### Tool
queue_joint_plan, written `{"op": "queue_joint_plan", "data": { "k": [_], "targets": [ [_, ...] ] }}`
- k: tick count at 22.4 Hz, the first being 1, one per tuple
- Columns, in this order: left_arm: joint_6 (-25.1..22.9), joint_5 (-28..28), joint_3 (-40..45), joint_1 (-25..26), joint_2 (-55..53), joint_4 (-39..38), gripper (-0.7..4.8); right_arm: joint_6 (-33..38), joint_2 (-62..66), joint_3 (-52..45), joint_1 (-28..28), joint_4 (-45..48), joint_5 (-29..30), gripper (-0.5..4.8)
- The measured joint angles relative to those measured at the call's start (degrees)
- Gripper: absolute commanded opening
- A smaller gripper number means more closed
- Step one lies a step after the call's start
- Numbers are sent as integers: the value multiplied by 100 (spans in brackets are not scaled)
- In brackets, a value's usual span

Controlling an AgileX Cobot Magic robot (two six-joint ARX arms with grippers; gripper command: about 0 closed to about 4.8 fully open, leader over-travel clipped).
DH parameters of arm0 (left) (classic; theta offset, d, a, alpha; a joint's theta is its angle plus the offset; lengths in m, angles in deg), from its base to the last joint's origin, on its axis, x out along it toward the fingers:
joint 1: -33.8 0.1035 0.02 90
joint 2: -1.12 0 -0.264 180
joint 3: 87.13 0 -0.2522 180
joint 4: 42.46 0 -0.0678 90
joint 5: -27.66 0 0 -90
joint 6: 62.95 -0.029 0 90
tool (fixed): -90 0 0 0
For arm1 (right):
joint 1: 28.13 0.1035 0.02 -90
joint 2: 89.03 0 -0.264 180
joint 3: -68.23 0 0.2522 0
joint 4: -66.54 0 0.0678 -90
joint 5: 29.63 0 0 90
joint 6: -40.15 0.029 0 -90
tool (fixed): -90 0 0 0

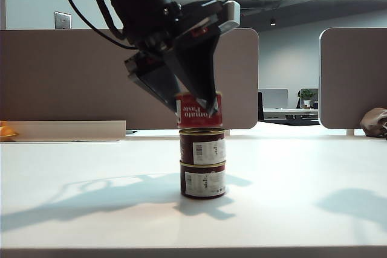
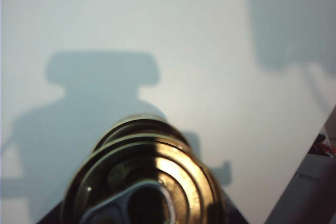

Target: Pick up the cans one by one and stack them together.

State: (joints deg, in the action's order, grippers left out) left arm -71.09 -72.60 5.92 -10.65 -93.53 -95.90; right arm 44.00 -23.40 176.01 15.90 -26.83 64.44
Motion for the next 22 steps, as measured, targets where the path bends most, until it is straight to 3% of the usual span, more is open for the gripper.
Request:
{"op": "queue_joint_plan", "data": {
  "k": [22],
  "targets": [
    [-138,175,-31,0,-149,122,273,44,-2,0,0,0,4,-2]
  ]
}}
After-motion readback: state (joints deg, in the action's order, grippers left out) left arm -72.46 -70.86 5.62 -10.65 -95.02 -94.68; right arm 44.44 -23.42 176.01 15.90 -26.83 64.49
